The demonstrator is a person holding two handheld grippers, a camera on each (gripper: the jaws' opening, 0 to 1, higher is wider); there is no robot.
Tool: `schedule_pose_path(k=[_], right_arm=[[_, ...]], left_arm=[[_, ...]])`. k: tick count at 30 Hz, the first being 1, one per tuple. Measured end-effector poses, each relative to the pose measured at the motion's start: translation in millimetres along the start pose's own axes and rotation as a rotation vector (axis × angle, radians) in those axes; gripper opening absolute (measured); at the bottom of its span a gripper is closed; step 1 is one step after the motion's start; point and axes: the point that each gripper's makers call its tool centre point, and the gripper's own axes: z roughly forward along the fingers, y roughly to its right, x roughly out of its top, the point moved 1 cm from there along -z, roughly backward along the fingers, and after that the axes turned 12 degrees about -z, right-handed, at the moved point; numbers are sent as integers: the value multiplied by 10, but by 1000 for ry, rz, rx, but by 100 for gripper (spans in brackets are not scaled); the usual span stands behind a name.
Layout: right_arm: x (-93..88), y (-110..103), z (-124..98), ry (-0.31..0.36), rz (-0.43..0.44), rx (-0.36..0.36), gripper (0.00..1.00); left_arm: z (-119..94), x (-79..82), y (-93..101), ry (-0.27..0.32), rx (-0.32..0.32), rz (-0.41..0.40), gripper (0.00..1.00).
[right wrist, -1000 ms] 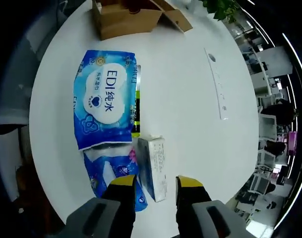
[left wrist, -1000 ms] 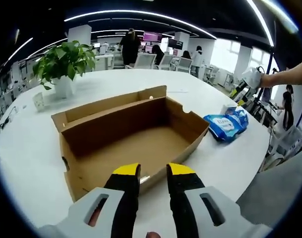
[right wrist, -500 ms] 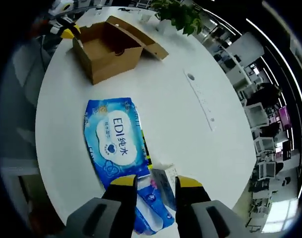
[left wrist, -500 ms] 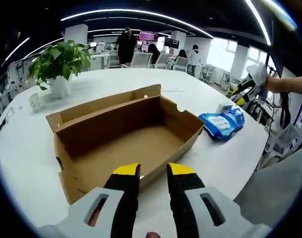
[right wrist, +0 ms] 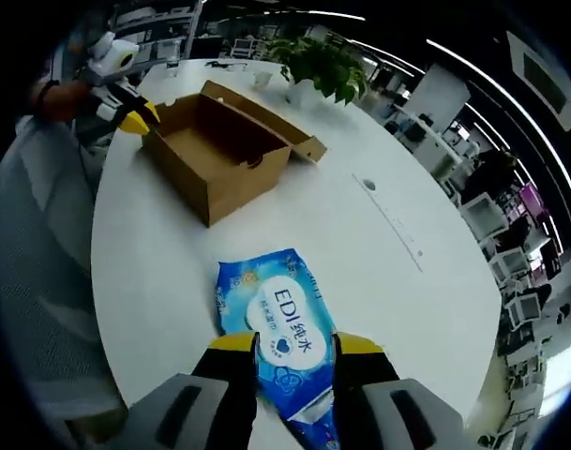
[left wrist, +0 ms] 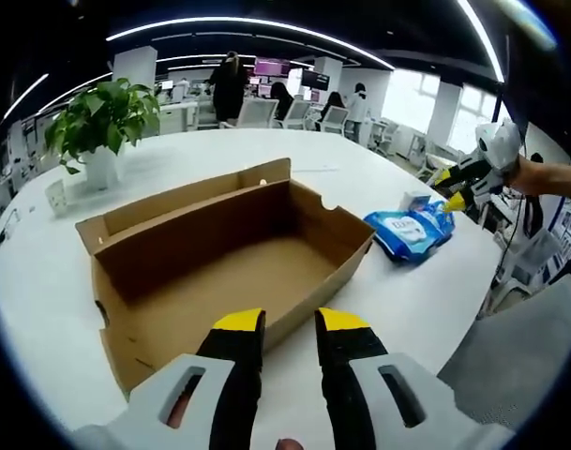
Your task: Operate the shoe box by opening the lid, removing the specified soft item, and placing it in the target area until the item is outside and the box remains undamaged.
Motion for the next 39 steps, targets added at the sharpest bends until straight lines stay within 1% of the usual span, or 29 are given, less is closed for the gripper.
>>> schedule_pose_path(k=[7, 13, 17, 25, 28, 33, 34, 37, 39], right_arm=[[238, -200, 55, 79, 77, 4, 27], [536, -353, 86, 162, 128, -5, 28], [689, -447, 120, 208, 180, -9, 28], [824, -597, 171, 258, 266, -4, 30], [887, -631, 171, 290, 323, -16, 31], [951, -754, 207, 302, 347, -13, 32], [968, -781, 210, 307, 364, -9, 32], [995, -817, 214, 318, 386, -15, 32], [999, -842, 220, 320, 396, -14, 32]], left_arm=[[2, -4, 17, -3, -4, 3, 21], [-1, -5, 23, -1, -6, -4, 21], [0, -1, 28, -1, -7, -5, 21], [-5, 11, 56, 0, -16, -8, 21], [-6, 10, 68, -3, -22, -3, 21], [-23, 41, 45, -3, -24, 13, 21], [-21, 45, 36, -3, -23, 14, 21], [-3, 46, 3, -13, -24, 38, 21], [-5, 53, -13, -14, -26, 38, 21]])
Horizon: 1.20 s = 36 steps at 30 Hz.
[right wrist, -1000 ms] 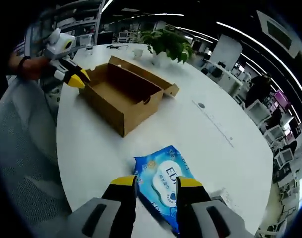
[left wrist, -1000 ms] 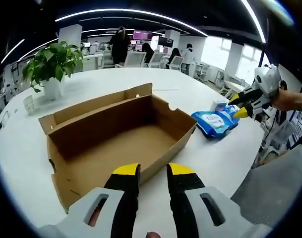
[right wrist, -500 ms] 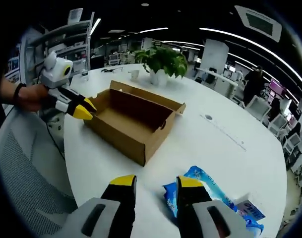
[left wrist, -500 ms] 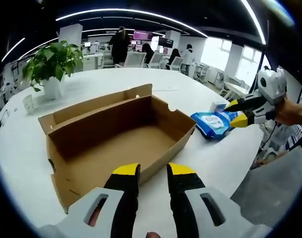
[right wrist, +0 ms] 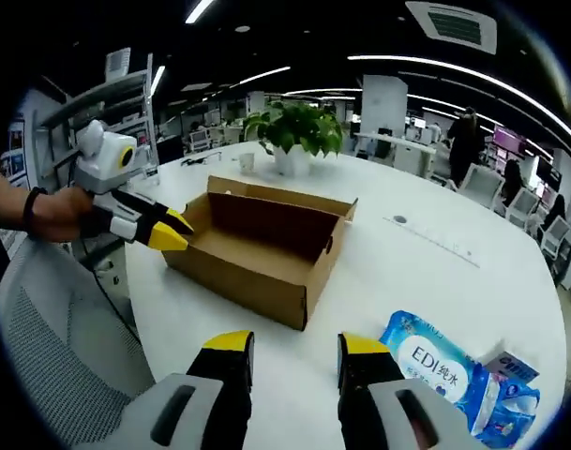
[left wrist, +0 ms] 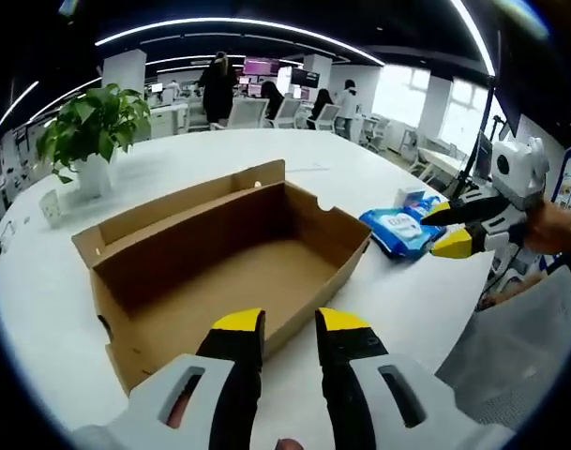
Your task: Operate the shoe box by opening the lid, removing the specified soft item, and placing it in the target area until the item is outside and the box remains undamaged.
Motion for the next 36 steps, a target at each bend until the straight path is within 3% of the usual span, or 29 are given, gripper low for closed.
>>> schedule_pose_path(k=[4, 15, 26, 33, 36], right_arm=[[-35, -87, 17, 12, 62, -13, 33], [-105, -241, -43, 15, 121, -13, 38], [-40, -455, -54, 28, 126, -36, 38], [-74, -545, -64, 16, 109, -26, 37], [-99, -558, -75, 6, 103, -29, 37]], left_arm=[[-43, -12, -65, -10, 5, 22, 21], [-141, -29, -236, -58, 2, 96, 22], [-137, 149, -464, -104, -15, 211, 24], [-93, 127, -559, -191, -84, 307, 28], [-49, 64, -603, -258, -122, 352, 31]])
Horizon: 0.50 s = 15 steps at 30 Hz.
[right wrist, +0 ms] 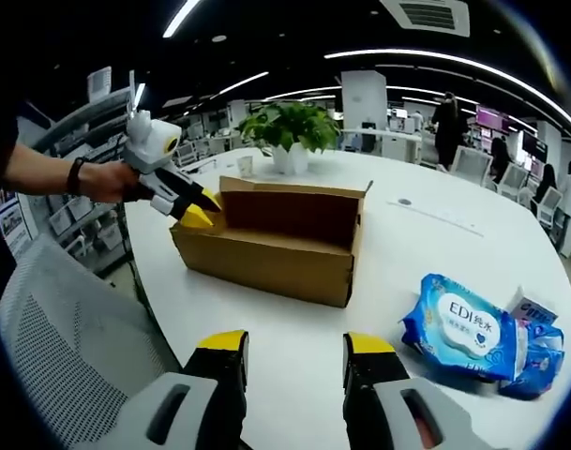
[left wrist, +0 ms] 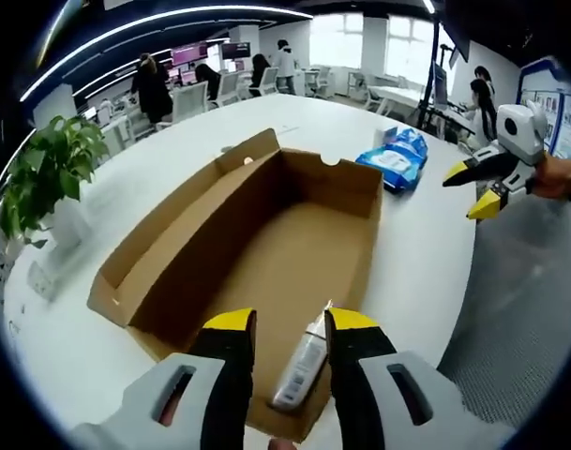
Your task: Operate the shoe box by opening the lid, removing the specified soft item, and placing it in the target area until the item is outside and the box remains undamaged.
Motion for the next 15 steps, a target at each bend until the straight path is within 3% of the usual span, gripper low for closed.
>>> schedule_pose_path(k=[7, 15], right_arm=[[-23, 3, -28, -3, 19, -17, 37], [-59, 24, -62, -9, 37, -35, 37]], left_arm=[[88, 12, -126, -67, -32, 84, 35], [241, -58, -126, -172, -147, 111, 40]])
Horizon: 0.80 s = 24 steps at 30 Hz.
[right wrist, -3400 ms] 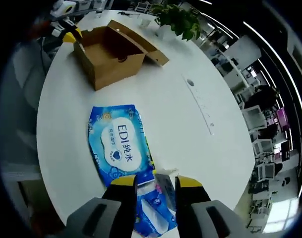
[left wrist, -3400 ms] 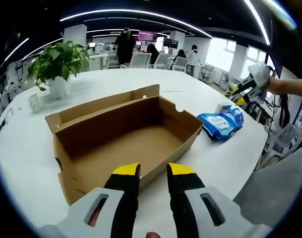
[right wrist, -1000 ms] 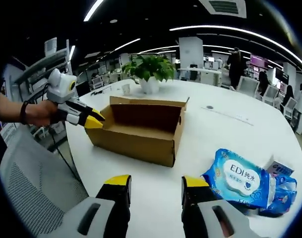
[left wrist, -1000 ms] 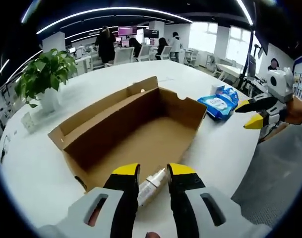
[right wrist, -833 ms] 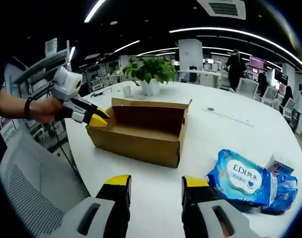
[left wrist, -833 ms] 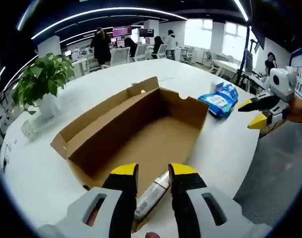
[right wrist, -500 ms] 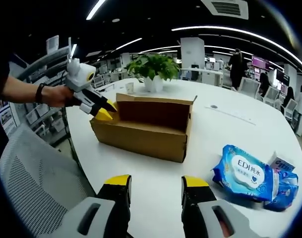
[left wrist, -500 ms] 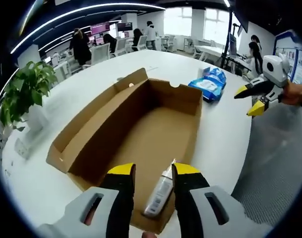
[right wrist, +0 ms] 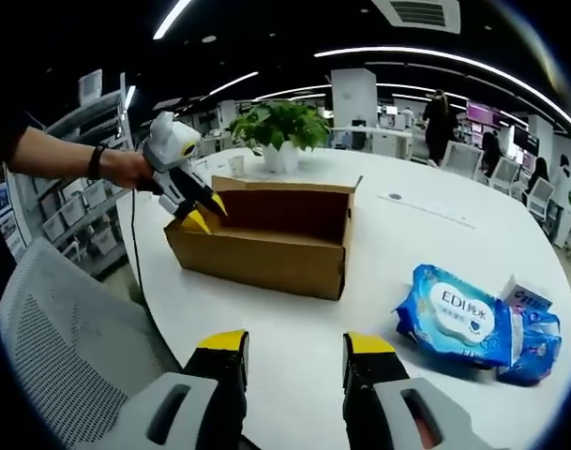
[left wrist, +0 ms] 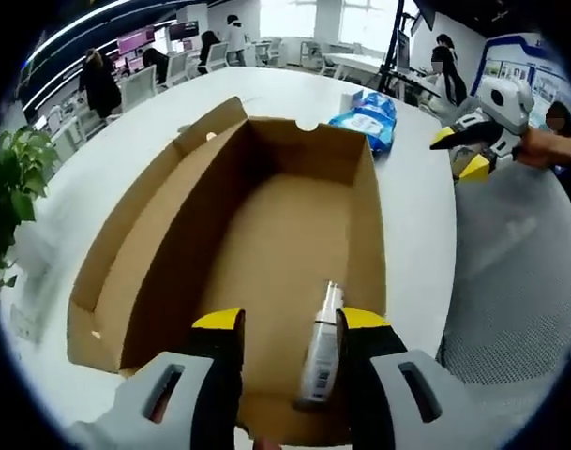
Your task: Operate the shoe box by opening the lid, removing the specified soft item, and placing it in the target area until the item is outside and the box remains undamaged.
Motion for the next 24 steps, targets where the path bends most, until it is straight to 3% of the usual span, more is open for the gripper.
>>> schedule_pose_path(k=[9, 15, 19, 24], right_arm=[[-66, 3, -21, -11, 17, -12, 37], [-95, -2, -17, -18, 25, -15, 37], [-108, -3, -17, -22, 25, -16, 37], [-136, 9, -23, -30, 27, -18, 36]], left_arm=[[181, -63, 37, -83, -85, 23, 49], [241, -128, 82, -132, -116, 54, 47], [262, -212, 59, -177, -96, 117, 47], [237, -207, 43, -172, -78, 135, 51]])
